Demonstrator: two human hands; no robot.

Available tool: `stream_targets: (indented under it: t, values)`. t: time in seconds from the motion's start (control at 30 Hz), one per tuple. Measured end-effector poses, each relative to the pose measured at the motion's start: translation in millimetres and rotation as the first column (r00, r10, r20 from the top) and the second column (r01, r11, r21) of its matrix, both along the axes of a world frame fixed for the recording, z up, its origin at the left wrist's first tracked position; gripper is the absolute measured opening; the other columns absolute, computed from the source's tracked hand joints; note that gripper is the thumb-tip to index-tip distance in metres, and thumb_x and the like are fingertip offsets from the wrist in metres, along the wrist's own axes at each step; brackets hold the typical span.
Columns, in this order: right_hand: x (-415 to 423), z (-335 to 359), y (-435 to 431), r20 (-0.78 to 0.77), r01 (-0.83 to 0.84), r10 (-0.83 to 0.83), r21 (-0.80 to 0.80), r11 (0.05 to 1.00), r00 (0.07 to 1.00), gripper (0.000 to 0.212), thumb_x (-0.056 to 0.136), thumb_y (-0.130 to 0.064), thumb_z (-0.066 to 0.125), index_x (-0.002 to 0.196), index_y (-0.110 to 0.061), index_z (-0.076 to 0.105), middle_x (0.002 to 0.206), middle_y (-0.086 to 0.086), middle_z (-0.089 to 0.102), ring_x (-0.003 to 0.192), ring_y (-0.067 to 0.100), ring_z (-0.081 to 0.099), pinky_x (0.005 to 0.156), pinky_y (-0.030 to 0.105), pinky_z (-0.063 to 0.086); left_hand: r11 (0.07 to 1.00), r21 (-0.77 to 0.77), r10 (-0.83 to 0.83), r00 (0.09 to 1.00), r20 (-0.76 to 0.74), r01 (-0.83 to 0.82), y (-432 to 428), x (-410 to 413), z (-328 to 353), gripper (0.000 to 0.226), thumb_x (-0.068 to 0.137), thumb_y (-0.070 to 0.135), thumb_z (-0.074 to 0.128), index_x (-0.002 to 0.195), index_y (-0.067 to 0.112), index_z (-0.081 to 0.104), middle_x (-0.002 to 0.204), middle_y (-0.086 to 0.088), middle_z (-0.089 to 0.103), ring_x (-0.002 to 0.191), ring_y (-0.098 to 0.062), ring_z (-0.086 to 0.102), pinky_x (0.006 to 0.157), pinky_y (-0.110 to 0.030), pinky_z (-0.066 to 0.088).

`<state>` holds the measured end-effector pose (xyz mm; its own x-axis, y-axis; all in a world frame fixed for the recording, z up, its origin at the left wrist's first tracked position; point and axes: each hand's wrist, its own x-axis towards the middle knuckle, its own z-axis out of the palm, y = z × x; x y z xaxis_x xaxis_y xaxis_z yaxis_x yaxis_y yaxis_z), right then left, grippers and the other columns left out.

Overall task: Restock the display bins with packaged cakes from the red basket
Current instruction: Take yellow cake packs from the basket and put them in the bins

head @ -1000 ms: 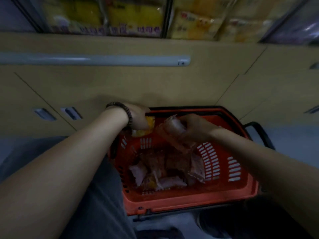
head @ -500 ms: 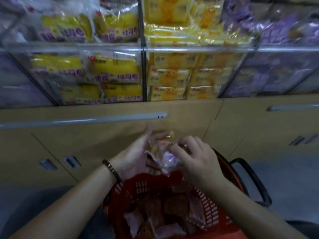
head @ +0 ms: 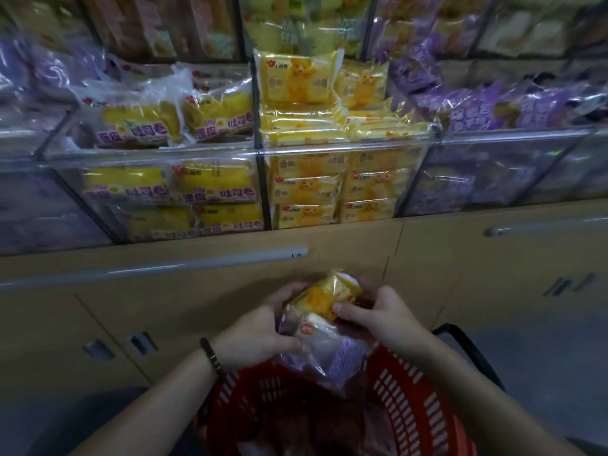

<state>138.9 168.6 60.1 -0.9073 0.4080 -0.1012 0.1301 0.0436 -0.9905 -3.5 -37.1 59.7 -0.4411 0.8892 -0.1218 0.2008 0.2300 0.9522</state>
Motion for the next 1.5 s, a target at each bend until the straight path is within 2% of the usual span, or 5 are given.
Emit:
stream_targets:
  t: [0.43, 0.73, 0.87, 1.1, 1.5]
  values:
    - [13.5, 81.8, 1.3, -0.362, 0.130, -0.304, -0.432, 0.892, 0.881, 0.042, 0.079, -0.014, 0.079, 0.119, -0.004, 0.071, 0.110, 0.019, 0.075, 0.098, 0.031, 0.073, 0.082, 0.045, 0.063, 0.968, 0.237, 0.071, 0.997, 0.043, -0.079, -24.5, -0.4, 85.6, 0.059, 0.082, -0.008, 0.078, 0.134, 0.016, 0.065, 0.100, -0.005, 0.078, 0.096, -0.027, 0.074, 0.081, -0.037, 0.062]
    - [-2.5, 222.6, 23.5, -0.632, 0.312, -0.097, 0.238, 0.920, 0.769, 0.032, 0.090, -0.017, 0.077, 0.119, -0.006, 0.071, 0.107, 0.013, 0.079, 0.098, 0.030, 0.077, 0.074, 0.042, 0.064, 0.877, 0.461, 0.220, 0.966, -0.138, -0.134, -46.3, -10.3, 205.2, 0.032, 0.084, 0.003, 0.079, 0.103, 0.028, 0.075, 0.092, -0.019, 0.074, 0.082, -0.025, 0.074, 0.066, -0.030, 0.061]
    - [-42.2, 279.4, 47.9, -0.529, 0.428, -0.027, 0.655, 0.623, 0.848, 0.022, 0.094, -0.020, 0.078, 0.113, -0.030, 0.073, 0.105, -0.012, 0.074, 0.093, 0.001, 0.070, 0.079, 0.024, 0.059, 0.839, 0.509, 0.291, 0.949, -0.121, -0.193, -53.6, -26.9, 239.4, 0.032, 0.080, 0.000, 0.079, 0.098, 0.026, 0.075, 0.092, -0.032, 0.063, 0.082, -0.023, 0.073, 0.063, -0.027, 0.061]
    - [-112.4, 302.5, 83.7, -0.148, 0.169, -0.238, 0.983, 0.071, 0.960, 0.025, 0.093, -0.044, 0.074, 0.117, -0.044, 0.070, 0.135, -0.004, 0.057, 0.132, 0.026, 0.050, 0.109, 0.055, 0.037, 0.803, 0.492, 0.443, 0.889, -0.115, -0.336, -62.0, -66.8, 276.4, 0.039, 0.069, 0.016, 0.085, 0.105, 0.012, 0.071, 0.073, 0.007, 0.072, 0.064, -0.013, 0.069, 0.053, -0.022, 0.052]
    - [-117.8, 299.9, 76.2, -0.241, 0.300, -0.232, 0.915, 0.271, 0.942, 0.013, 0.096, -0.016, 0.074, 0.108, -0.019, 0.080, 0.118, 0.004, 0.066, 0.110, 0.024, 0.062, 0.093, 0.043, 0.056, 0.791, 0.416, 0.534, 0.838, -0.113, -0.448, -79.8, -105.6, 283.3, 0.029, 0.083, -0.002, 0.080, 0.109, 0.005, 0.070, 0.090, -0.011, 0.080, 0.067, -0.021, 0.076, 0.062, -0.035, 0.062]
